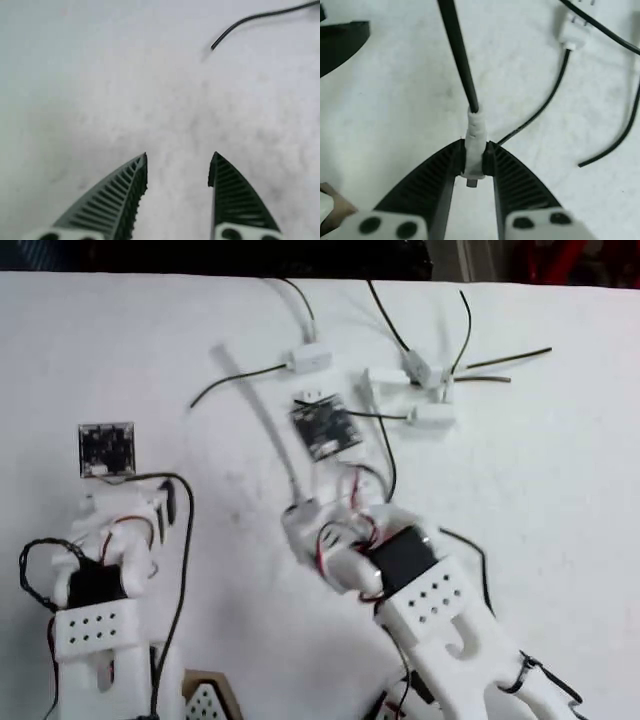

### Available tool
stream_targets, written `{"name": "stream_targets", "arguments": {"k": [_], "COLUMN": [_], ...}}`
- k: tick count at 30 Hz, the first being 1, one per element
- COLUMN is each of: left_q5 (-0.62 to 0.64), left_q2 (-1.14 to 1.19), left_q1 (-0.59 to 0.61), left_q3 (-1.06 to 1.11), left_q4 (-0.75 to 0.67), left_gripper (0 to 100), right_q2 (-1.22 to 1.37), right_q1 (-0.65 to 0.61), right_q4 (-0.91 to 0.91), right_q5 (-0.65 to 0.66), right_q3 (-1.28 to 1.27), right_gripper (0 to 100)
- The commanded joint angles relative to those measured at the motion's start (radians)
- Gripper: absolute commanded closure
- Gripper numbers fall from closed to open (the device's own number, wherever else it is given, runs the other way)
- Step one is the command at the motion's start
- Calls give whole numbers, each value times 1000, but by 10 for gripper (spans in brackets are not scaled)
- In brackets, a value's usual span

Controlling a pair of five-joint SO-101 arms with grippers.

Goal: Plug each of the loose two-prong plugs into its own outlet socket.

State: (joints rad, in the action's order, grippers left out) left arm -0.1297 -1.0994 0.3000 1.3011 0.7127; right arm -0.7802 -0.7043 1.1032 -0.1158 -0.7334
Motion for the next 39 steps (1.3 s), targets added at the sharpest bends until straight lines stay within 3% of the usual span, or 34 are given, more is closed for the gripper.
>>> {"name": "stream_targets", "arguments": {"k": [1,11,22,26,35,39], "left_q5": [127,235,222,129,55,80], "left_q2": [-22,-22,-159,-243,-260,-259], "left_q1": [-110,-346,-564,-647,-656,-558], "left_q3": [-135,-252,-269,-232,-132,-147], "left_q4": [-18,72,199,232,166,147], "left_gripper": [792,793,793,793,792,792], "right_q2": [-82,-446,-464,-464,-464,-473], "right_q1": [-74,-82,-81,-81,-74,25], "right_q4": [-41,-274,-289,-294,-289,-294], "right_q5": [-14,-6,-6,-6,-6,-6], "right_q3": [15,-319,-365,-379,-379,-377], "right_gripper": [981,981,981,981,981,981]}}
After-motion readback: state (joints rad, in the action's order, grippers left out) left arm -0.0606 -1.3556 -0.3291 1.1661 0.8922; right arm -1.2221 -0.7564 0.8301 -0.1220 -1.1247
